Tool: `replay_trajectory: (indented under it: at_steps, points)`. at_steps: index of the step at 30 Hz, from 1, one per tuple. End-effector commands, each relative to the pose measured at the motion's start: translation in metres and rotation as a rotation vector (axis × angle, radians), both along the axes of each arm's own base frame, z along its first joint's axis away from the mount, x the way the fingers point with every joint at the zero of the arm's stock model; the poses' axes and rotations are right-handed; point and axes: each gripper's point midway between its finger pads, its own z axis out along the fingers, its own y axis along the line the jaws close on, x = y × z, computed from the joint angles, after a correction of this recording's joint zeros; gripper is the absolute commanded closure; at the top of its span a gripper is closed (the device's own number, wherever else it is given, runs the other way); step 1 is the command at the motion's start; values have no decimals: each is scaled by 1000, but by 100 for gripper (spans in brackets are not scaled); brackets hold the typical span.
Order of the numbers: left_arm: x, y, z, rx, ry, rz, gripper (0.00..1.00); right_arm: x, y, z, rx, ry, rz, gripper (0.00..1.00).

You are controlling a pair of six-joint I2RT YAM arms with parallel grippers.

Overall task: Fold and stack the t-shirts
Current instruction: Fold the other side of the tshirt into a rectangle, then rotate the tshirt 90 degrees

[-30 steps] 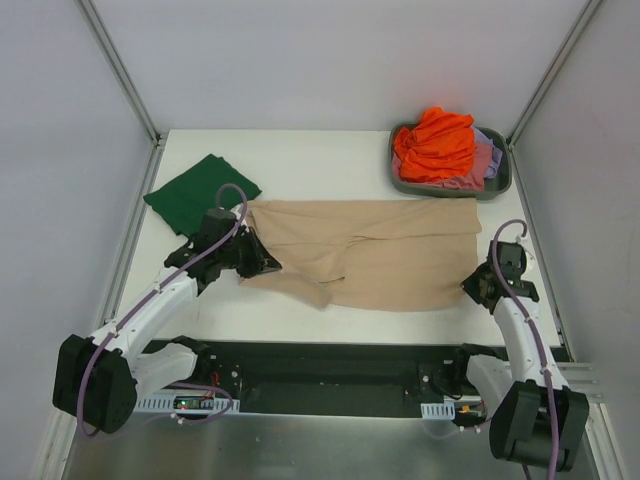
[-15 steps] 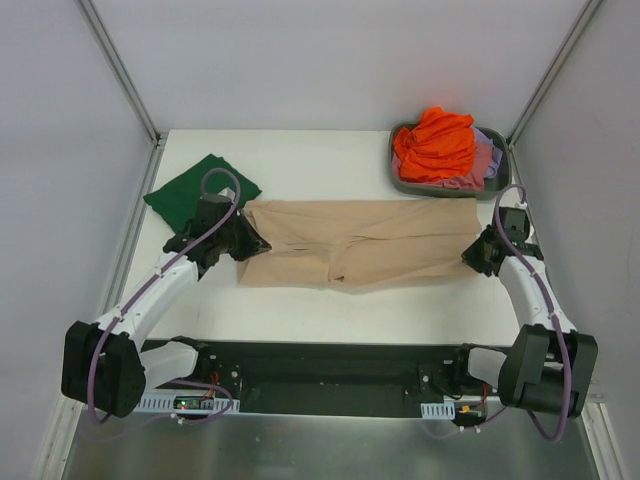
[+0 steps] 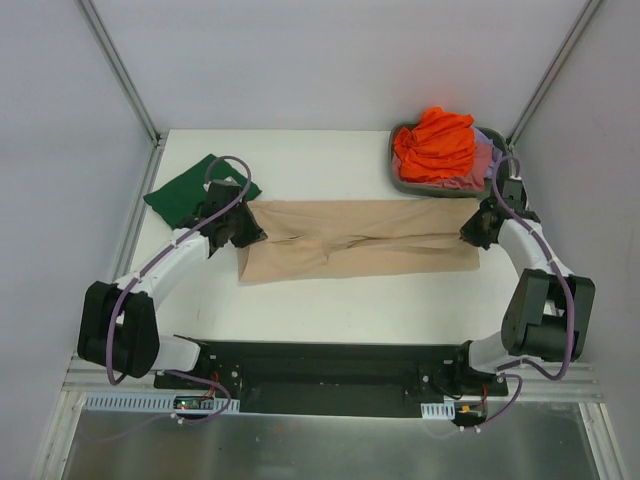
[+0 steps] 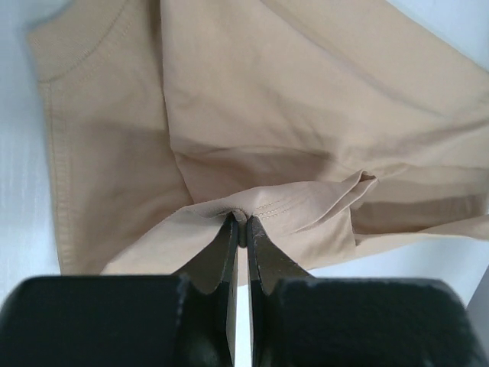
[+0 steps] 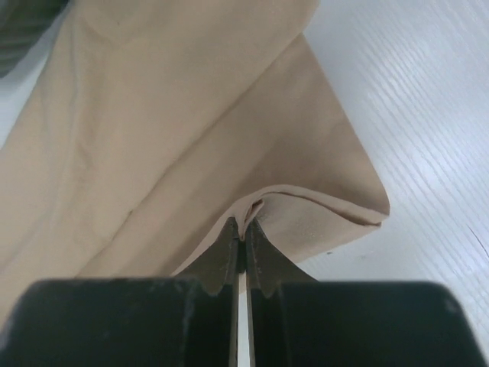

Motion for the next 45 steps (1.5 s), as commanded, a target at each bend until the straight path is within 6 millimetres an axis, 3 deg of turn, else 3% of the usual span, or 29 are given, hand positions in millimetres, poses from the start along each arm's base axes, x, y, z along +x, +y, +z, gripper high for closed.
replay_trajectory:
  at_steps: [1,8,23,26,28,29,31,33,34,39,42,45]
  points:
    - [26,13,7,72,-71,35,100,30,-1,12,-16,-32,27,99]
    - [36,14,-8,89,-48,48,100,41,-4,6,-59,47,28,99]
    - [54,37,-42,123,50,243,100,57,-10,-6,-105,101,16,96]
    - [57,32,-44,113,58,219,98,61,-7,-6,-102,99,30,93]
    - [61,29,-43,110,56,193,88,63,-6,-7,-106,103,39,89]
    - [64,28,-40,111,48,182,74,65,-6,-8,-109,109,43,88]
    - [68,27,-34,118,28,170,59,66,-7,-8,-113,125,42,87]
    - [73,31,-24,130,4,189,35,69,-8,-4,-121,135,55,78]
    - [73,33,-16,134,-7,194,1,68,-8,-3,-127,149,60,65]
    - [64,27,22,82,-88,161,1,63,-12,17,-184,173,89,29]
    - [51,18,29,32,-93,123,1,55,-11,29,-230,160,107,12]
    - [40,0,24,-27,-63,62,1,45,7,26,-233,151,195,3]
